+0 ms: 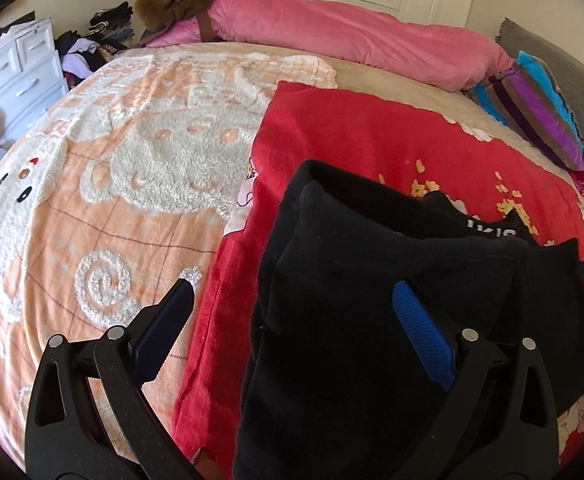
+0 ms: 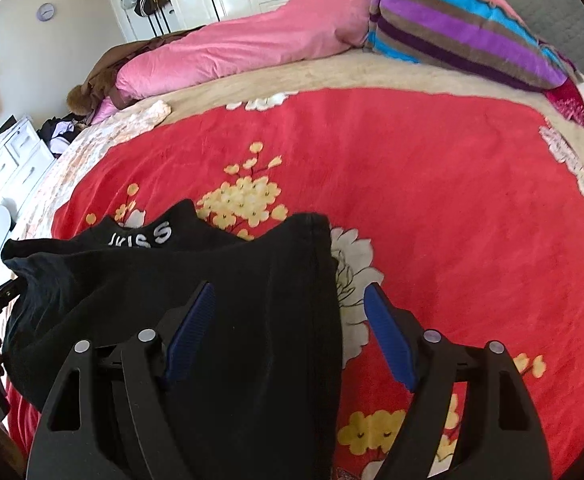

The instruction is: Fold small clothes

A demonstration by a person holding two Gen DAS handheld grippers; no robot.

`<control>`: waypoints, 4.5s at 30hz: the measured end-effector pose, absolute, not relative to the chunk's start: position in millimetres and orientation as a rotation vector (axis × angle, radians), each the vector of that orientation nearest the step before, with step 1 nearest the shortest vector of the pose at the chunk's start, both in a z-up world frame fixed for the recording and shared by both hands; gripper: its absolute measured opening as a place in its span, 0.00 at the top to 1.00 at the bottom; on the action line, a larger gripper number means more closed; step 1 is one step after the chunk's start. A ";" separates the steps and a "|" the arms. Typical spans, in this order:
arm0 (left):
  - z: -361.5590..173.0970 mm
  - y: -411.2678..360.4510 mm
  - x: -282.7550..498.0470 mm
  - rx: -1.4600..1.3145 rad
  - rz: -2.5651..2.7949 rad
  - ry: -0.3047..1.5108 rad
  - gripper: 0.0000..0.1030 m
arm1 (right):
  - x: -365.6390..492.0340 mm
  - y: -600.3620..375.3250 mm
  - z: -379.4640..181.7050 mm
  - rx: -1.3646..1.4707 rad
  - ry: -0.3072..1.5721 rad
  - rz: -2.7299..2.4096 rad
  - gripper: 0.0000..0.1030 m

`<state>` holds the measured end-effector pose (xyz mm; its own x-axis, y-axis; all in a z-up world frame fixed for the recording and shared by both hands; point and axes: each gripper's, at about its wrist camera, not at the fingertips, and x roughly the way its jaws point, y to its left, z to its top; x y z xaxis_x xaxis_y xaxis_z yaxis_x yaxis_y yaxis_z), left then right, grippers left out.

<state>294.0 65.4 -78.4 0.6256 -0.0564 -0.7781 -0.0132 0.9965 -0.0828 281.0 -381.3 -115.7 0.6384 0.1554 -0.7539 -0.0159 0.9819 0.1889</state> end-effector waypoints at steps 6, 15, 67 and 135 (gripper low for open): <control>-81.9 71.3 301.1 -0.139 -0.042 0.901 0.49 | 283.9 -374.3 -123.0 0.146 0.894 0.118 0.52; -63.7 74.6 294.7 -0.169 -0.057 0.839 0.99 | 278.5 -383.6 -111.3 0.199 0.850 0.129 0.92; -40.6 38.1 287.6 -0.010 -0.022 0.819 0.19 | 255.1 -345.7 -69.1 0.080 0.673 0.159 0.24; -30.8 64.6 263.5 0.013 0.021 0.863 0.09 | 201.0 -231.4 -63.6 -0.087 0.710 0.171 0.04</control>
<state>263.5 64.6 -30.8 0.6499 0.0237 -0.7596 -0.0133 0.9997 0.0198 201.0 -231.4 -63.6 0.7454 0.1268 -0.6544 -0.1857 0.9824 -0.0212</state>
